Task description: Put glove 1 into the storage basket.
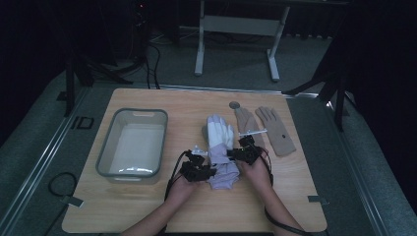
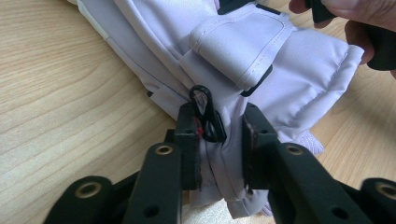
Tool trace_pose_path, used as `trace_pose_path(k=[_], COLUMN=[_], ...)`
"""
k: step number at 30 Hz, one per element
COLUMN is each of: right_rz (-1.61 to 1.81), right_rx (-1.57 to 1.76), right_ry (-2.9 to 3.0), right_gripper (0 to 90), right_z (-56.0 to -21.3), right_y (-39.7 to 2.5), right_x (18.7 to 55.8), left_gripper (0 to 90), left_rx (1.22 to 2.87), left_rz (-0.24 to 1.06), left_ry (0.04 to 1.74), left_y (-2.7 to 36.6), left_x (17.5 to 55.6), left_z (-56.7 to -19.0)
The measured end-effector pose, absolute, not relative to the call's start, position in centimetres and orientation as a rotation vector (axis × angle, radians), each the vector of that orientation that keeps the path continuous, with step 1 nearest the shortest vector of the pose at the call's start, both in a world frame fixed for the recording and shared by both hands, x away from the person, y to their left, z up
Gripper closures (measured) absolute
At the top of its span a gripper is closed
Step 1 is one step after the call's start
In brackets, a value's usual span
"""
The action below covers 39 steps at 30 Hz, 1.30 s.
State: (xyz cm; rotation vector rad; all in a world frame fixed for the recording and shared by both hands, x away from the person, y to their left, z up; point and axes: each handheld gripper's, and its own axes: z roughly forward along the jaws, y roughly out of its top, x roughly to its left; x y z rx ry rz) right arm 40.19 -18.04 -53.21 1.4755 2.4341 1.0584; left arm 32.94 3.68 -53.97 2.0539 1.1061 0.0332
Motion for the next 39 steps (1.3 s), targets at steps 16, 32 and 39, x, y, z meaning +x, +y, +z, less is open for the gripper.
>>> trace_pose_path(k=[16,32,39], right_rz=[1.09,1.209,1.225], right_rx=[1.394,1.27,1.217], right_ry=[2.388,2.355,2.363], right_gripper=[80.0,80.0,80.0], right_z=[-49.7,-44.2,-42.4], right_y=[-17.2,-13.9,-11.8], right_x=[39.7,39.3,39.3], left_gripper=[77.0,77.0,77.0], left_rx=[2.053,2.06,2.039], left_rz=[0.064,0.116,0.135], left_ry=[1.068,1.007,1.001], left_y=[4.9,9.3,11.6], left_x=[33.2,33.1,32.8], left_z=[-50.7,-45.2,-43.8])
